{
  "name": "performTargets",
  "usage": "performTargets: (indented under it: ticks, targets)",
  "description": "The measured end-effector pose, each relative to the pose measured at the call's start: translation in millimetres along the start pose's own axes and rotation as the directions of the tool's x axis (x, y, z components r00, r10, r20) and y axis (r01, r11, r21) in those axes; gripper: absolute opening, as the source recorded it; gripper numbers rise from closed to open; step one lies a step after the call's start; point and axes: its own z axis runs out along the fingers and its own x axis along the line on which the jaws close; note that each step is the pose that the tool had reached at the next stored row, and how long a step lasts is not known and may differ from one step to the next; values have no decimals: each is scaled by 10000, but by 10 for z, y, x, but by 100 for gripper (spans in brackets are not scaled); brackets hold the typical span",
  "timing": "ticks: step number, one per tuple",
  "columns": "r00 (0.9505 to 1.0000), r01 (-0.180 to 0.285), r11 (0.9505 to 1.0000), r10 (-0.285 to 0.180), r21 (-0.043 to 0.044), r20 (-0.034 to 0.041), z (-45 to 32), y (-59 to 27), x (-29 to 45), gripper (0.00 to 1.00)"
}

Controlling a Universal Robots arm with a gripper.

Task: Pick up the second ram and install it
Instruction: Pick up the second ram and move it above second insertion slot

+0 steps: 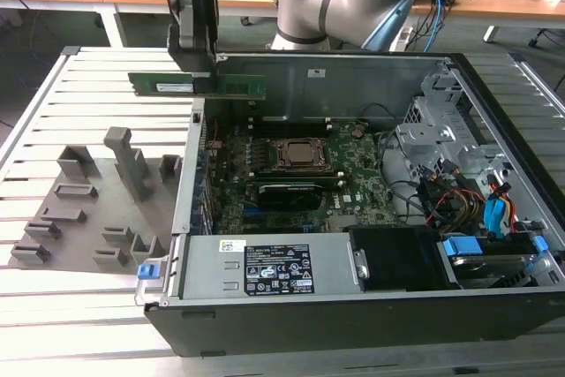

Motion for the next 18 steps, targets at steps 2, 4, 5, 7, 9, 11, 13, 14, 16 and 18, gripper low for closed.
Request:
performTargets:
  ticks: [2,4,5,7,9,11,13,14,16,18]
  targets:
    - [10000,-1,10000,1,-2,-1,3,-113,-51,14]
    - [10000,-1,10000,1,-1,0,8,-192,-141,14]
    - [10000,0,10000,0,-1,0,10,-209,-166,14]
    - [10000,0,10000,0,-2,0,12,-224,-200,14]
    - [10000,28,10000,-28,-9,1,21,-320,-242,14]
    - [10000,31,10000,-31,-34,-2,39,-508,-276,14]
    - [10000,34,10000,-34,-44,-7,49,-582,-290,14]
    - [10000,34,10000,-34,-45,-8,52,-601,-293,14]
    - [10000,37,10000,-37,-52,-12,58,-652,-302,14]
    - [10000,41,10000,-41,-58,-13,66,-721,-314,14]
